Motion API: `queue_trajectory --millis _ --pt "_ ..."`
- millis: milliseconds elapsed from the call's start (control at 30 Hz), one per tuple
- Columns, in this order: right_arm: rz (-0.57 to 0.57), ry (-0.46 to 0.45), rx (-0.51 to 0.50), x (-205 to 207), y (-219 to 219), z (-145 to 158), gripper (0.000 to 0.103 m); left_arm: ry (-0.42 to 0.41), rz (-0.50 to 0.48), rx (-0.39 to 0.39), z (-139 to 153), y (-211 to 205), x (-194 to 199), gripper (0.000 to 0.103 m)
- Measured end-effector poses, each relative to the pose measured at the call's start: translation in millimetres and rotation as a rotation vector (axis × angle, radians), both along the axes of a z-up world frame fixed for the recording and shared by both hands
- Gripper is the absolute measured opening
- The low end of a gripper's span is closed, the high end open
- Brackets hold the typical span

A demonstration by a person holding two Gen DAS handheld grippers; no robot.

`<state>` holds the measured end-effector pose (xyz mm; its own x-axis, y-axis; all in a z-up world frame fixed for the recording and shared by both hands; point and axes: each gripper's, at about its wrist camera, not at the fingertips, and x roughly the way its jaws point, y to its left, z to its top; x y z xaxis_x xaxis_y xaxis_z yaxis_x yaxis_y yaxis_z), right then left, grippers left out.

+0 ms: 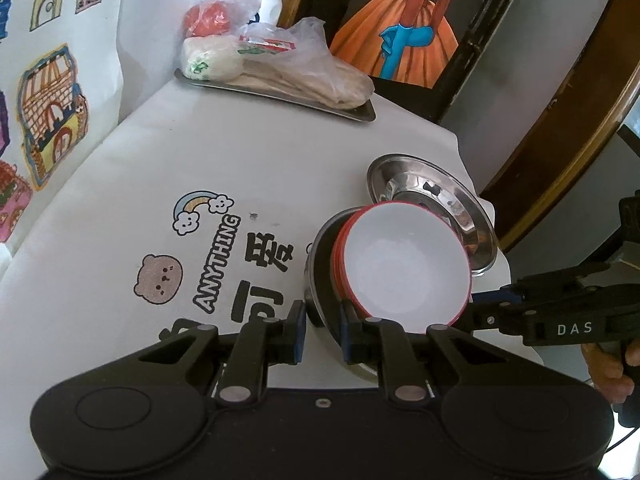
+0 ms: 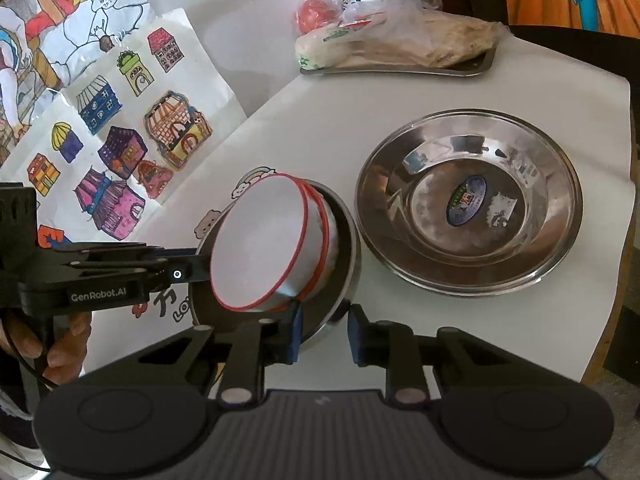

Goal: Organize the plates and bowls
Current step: 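Lower the nested bowl stack onto the steel plates with both grippers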

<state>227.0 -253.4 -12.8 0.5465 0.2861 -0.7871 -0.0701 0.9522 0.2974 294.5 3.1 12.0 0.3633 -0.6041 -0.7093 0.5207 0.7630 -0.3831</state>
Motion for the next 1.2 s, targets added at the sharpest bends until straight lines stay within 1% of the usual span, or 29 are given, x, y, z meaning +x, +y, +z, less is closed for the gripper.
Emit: queue_trajectory --millis 267,400,600,833,1033,1200 --pt "0.003 0.000 0.008 -6.5 1.6 0.5 0.025 -0.004 0.025 -0.006 3.6 4.0 -8.7 0.015" --pt "-0.001 -0.014 0.008 -10.9 -0.5 5.5 0.025 0.000 0.032 -0.004 5.9 2.4 -12.1 0.015" --pt "-0.019 -0.035 0.020 -20.3 -10.3 14.5 0.025 -0.021 0.029 -0.006 15.4 -5.7 -16.6 0.015" --pt "-0.045 -0.069 0.020 -32.3 -27.9 29.2 0.025 -0.051 0.011 -0.010 29.6 -23.8 -21.0 0.015" --pt "-0.064 -0.099 0.015 -31.8 -50.1 41.8 0.025 -0.071 0.000 -0.016 39.0 -45.0 -20.6 0.015" --pt "-0.085 -0.139 -0.005 -27.4 -72.7 53.4 0.025 -0.068 -0.012 -0.015 40.6 -69.7 -13.6 0.015"
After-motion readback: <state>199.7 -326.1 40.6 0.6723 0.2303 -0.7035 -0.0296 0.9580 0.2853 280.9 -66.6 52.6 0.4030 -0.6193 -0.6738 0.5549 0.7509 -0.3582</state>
